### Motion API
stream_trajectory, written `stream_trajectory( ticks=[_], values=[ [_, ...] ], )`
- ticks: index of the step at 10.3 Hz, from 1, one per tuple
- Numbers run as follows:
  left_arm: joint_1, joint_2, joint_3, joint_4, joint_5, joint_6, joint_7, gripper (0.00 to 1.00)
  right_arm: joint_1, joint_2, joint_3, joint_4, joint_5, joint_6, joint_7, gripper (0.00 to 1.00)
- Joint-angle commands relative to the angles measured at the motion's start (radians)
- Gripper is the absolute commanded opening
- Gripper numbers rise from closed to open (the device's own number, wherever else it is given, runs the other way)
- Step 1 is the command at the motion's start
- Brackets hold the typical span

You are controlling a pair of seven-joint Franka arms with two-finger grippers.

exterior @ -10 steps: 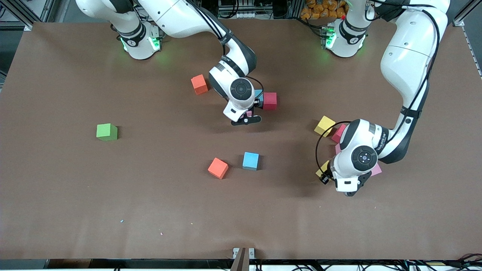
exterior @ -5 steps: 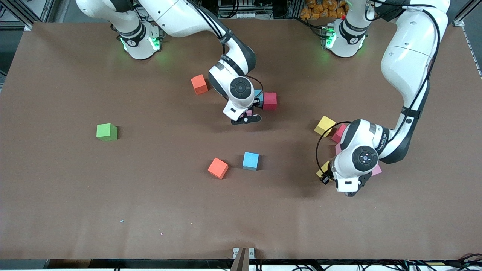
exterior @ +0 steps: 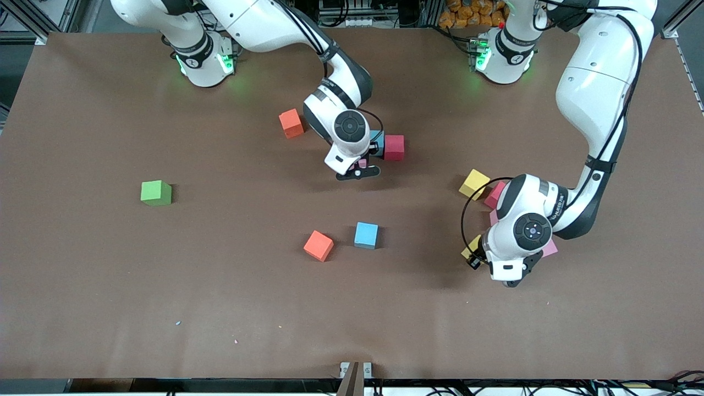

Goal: Arrange 11 blocks into digit 3

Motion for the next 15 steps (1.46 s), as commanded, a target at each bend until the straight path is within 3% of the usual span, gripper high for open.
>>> stream_trajectory(
  ticks=[1,15],
  values=[
    [-0.004,0.003,0.0,0.01,0.027,-0.013,-0.001,0.0,0.009,-0.028,-0.005,-0.035,0.014,0.013,0.049,0.0],
    [-0.004,0.001,0.0,0.007,0.028,-0.013,-0.001,0.0,-0.013,-0.035,-0.005,-0.058,0.031,0.04,0.112,0.0]
  ],
)
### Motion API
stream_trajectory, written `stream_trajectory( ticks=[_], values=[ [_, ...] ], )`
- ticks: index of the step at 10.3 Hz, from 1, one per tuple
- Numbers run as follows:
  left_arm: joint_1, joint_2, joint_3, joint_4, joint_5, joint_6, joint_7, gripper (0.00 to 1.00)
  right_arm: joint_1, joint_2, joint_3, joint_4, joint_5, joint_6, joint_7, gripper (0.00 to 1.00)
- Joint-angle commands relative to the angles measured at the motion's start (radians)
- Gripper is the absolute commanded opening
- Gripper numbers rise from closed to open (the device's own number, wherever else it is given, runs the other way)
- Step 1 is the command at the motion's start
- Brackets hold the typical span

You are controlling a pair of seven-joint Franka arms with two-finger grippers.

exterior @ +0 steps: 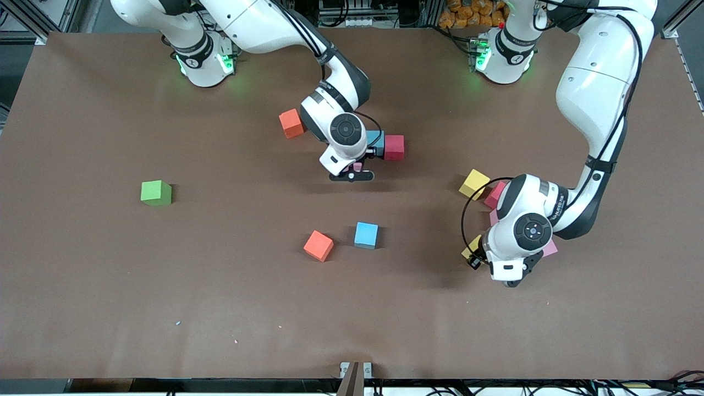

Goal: Arrange 11 blocks into digit 3

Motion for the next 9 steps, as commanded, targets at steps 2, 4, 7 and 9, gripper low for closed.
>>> stream_trajectory(
  ticks=[2,4,7,9],
  values=[
    [-0.004,-0.001,-0.001,0.009,0.028,-0.013,-0.002,0.0,-0.002,-0.028,0.003,-0.049,0.015,0.033,0.0,0.0],
    [0.003,-0.004,-0.001,0.009,0.03,-0.013,-0.002,0.0,-0.003,-0.039,0.003,-0.073,0.015,0.052,-0.011,0.0],
    [0.003,-0.004,-0.001,0.006,0.031,-0.013,-0.007,0.0,-0.003,-0.042,0.003,-0.086,0.015,0.075,-0.022,0.0],
    [0.003,-0.005,-0.001,0.006,0.028,-0.013,-0.021,0.0,-0.003,-0.042,0.003,-0.086,0.015,0.073,-0.022,0.09]
  ],
)
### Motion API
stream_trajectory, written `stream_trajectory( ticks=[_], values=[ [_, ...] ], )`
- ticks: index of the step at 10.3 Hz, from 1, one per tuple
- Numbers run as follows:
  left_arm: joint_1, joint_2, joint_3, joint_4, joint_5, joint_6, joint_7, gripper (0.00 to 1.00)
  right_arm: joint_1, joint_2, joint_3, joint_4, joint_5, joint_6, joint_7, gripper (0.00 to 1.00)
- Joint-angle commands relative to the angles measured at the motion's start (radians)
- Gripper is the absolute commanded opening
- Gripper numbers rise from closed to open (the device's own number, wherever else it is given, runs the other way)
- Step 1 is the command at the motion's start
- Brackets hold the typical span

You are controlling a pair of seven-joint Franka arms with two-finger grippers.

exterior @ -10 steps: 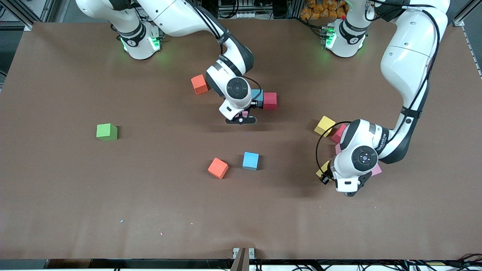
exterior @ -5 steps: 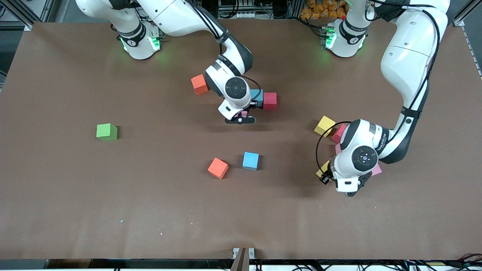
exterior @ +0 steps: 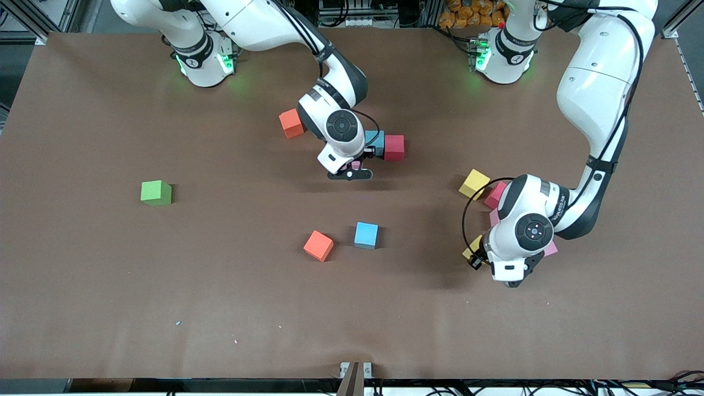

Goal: Arrange 11 blocks into digit 3

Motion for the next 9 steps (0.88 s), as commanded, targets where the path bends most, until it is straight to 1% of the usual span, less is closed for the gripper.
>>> stream_trajectory(
  ticks=[1,2,4,6,7,8,9],
  values=[
    [-0.001,-0.004,-0.002,0.005,0.028,-0.013,-0.018,0.0,-0.004,-0.02,0.0,-0.041,0.013,0.023,-0.018,0.27],
    [-0.001,-0.001,-0.002,0.005,0.028,-0.013,-0.018,0.0,-0.004,-0.02,0.0,-0.041,0.013,0.023,-0.018,0.36],
    [0.002,-0.001,-0.002,0.004,0.028,-0.013,-0.013,0.0,-0.004,-0.018,-0.001,-0.041,0.013,0.024,-0.022,0.6],
    [0.005,-0.001,-0.002,0.005,0.028,-0.013,-0.013,0.0,-0.004,-0.02,-0.001,-0.041,0.013,0.024,-0.025,0.78],
    [0.004,0.001,-0.002,0.005,0.028,-0.013,-0.009,0.0,-0.004,-0.02,-0.001,-0.041,0.013,0.023,-0.025,0.92],
    [-0.001,-0.001,-0.002,0.005,0.028,-0.013,-0.016,0.0,-0.004,-0.02,-0.001,-0.041,0.013,0.023,-0.025,1.0],
    [0.001,-0.001,-0.002,0.004,0.03,-0.013,-0.013,0.0,-0.004,-0.021,-0.001,-0.041,0.013,0.023,-0.023,1.0]
  ],
)
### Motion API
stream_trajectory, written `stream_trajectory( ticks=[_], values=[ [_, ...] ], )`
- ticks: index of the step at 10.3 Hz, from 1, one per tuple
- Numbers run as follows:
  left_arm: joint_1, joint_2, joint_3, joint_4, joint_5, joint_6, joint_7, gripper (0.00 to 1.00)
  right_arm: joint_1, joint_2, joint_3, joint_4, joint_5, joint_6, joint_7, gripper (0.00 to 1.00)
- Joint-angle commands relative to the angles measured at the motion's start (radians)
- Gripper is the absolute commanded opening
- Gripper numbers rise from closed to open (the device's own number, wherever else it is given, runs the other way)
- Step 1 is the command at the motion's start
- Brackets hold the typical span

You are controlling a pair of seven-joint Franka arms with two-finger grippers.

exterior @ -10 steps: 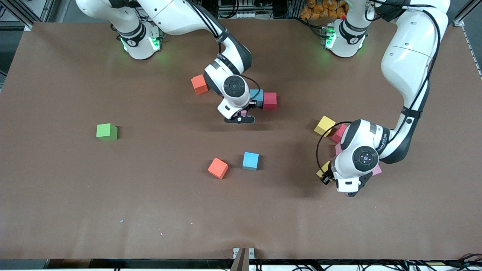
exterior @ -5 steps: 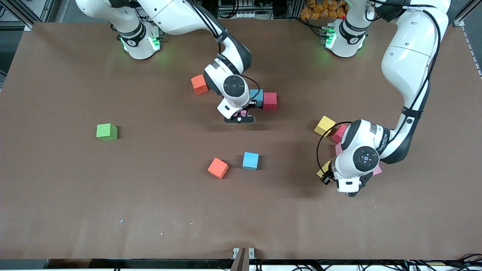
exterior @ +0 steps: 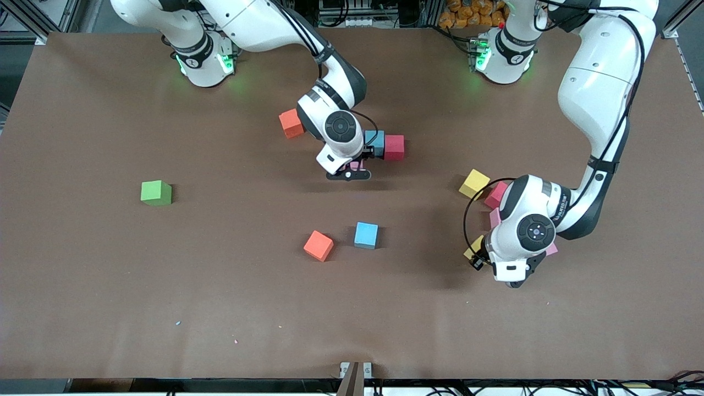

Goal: Arrange 11 blocks into digit 3

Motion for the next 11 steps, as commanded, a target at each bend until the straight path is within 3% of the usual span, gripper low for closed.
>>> stream_trajectory(
  ticks=[1,7,9,11],
  values=[
    [-0.001,-0.005,-0.003,0.004,0.03,-0.012,-0.017,0.0,-0.004,-0.021,0.003,-0.023,0.013,0.004,-0.015,1.0],
    [0.023,-0.096,-0.003,0.002,0.027,-0.093,-0.059,0.0,-0.042,-0.066,0.007,0.017,0.018,-0.079,-0.012,1.0],
    [0.039,-0.114,-0.003,0.007,0.03,-0.097,-0.059,0.0,-0.041,-0.069,0.003,0.047,0.106,-0.117,-0.016,1.0],
    [0.036,-0.134,-0.006,0.005,0.022,-0.103,-0.06,0.0,-0.036,-0.073,0.0,0.066,0.092,-0.168,-0.036,1.0]
  ],
)
